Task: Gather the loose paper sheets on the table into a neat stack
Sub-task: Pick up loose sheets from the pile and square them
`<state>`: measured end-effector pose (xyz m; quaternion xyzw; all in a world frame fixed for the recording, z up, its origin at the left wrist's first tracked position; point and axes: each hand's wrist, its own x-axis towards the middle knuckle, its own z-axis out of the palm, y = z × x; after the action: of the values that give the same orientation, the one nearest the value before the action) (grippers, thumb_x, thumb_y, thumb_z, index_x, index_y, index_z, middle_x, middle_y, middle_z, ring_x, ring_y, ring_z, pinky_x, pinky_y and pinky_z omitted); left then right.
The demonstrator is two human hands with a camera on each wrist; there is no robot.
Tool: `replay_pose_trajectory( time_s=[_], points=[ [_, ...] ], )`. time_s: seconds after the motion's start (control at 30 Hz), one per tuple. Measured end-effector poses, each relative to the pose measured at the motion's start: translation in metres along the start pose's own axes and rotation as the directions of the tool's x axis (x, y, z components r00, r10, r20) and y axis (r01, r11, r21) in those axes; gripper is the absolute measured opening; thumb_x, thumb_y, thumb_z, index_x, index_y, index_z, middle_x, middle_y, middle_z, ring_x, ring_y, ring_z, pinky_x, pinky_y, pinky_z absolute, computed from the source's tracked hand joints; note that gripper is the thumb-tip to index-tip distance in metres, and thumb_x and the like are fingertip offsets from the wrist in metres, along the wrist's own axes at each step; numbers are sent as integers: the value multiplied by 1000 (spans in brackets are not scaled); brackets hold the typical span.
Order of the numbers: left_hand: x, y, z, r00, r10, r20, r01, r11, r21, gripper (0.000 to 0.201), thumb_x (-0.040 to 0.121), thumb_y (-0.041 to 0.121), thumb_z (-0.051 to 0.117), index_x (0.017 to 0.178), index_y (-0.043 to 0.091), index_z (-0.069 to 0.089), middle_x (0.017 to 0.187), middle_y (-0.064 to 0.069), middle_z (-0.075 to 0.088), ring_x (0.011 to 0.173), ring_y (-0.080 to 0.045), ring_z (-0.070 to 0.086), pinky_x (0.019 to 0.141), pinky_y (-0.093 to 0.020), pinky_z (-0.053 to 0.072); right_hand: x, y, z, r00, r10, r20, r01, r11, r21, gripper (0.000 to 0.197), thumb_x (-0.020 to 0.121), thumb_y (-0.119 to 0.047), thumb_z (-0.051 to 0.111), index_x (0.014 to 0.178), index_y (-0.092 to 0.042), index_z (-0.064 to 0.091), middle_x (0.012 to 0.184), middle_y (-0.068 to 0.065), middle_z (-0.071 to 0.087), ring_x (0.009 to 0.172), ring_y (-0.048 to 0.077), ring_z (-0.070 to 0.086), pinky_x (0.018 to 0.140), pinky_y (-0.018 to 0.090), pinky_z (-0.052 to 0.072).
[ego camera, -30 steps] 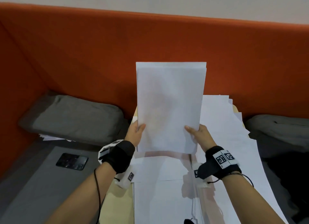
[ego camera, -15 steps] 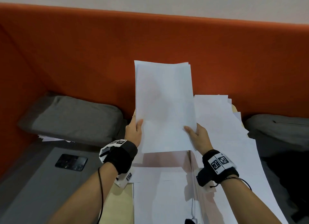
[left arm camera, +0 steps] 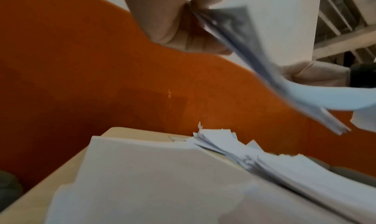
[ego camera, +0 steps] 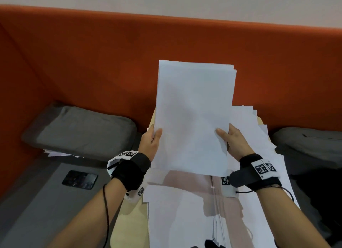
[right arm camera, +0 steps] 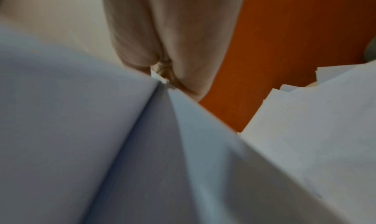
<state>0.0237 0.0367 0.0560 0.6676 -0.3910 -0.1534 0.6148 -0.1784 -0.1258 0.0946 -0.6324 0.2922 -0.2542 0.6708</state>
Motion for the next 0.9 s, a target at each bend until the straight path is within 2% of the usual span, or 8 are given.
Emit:
replay_pose_trajectory(
  time_s=[0.1, 0.3, 0.4, 0.47, 0.57, 0.63, 0.73, 0.9],
  points=[
    [5, 12, -1, 999, 32, -44, -35, 997, -64, 36, 88, 26, 44, 122, 13, 48, 114, 5, 59, 103, -1, 58, 93, -22, 46, 1, -9, 2, 998, -53, -20, 53, 999, 7, 23, 90, -14, 54, 109, -24, 60, 102, -6, 70, 90, 13, 68, 79, 29, 56],
    [1, 18, 2, 990, 94, -103, -103, 991, -85, 28, 88, 28, 44, 113, 19, 40, 102, 16, 55, 89, 20, 56, 79, -4, 43, -8, 2, 16, 999, -14, -33, 12, 998, -57, 29, 76, -13, 74, 103, -11, 66, 94, -1, 72, 85, 15, 69, 68, 18, 54],
    [-3, 9, 1, 992, 73, -103, -76, 997, -31, 42, 86, 53, 43, 107, 17, 44, 87, 10, 58, 73, 7, 57, 70, -18, 46, -7, 9, 20, 992, 15, -123, -24, 997, -76, 20, 87, -10, 63, 107, -7, 62, 94, 2, 68, 83, 13, 66, 65, 14, 54],
    [0, 0, -3, 996, 11, -89, -9, 1000, 20, 31, 91, 45, 39, 102, 17, 48, 81, 5, 58, 68, -2, 54, 68, -28, 45, -1, 10, 16, 981, 27, -191, -44, 995, -85, 21, 89, -11, 60, 110, -6, 60, 94, 4, 66, 82, 12, 64, 67, 14, 54],
    [1, -31, -13, 967, -232, -104, 247, 955, 162, 21, 98, 20, 41, 110, 6, 53, 101, -10, 62, 95, -24, 60, 86, -36, 47, 5, 21, 5, 960, 109, -259, -143, 983, -115, 28, 90, -14, 60, 113, 3, 59, 88, 8, 64, 75, 20, 60, 64, 25, 49],
    [-8, -58, -20, 880, -470, -70, 455, 790, 410, 30, 97, 17, 45, 123, 2, 48, 123, -19, 53, 113, -34, 51, 96, -39, 43, 3, 40, -2, 939, 199, -281, -257, 948, -187, 31, 90, -17, 61, 113, 4, 58, 79, 4, 60, 68, 17, 55, 57, 26, 41],
    [-27, -79, -20, 773, -633, -25, 485, 566, 667, 41, 95, 18, 50, 132, 3, 41, 134, -19, 40, 123, -35, 39, 104, -40, 37, -10, 85, -6, 897, 331, -293, -411, 869, -277, 34, 90, -17, 62, 115, 5, 56, 91, 11, 61, 80, 25, 57, 69, 29, 43],
    [-23, -85, -13, 776, -630, -32, 532, 627, 570, 39, 89, 10, 58, 123, -1, 46, 124, -20, 53, 114, -33, 53, 99, -37, 44, -17, 115, -8, 857, 426, -289, -508, 793, -336, 42, 88, -15, 63, 121, 9, 53, 99, 17, 57, 90, 28, 52, 77, 32, 39]
  ],
)
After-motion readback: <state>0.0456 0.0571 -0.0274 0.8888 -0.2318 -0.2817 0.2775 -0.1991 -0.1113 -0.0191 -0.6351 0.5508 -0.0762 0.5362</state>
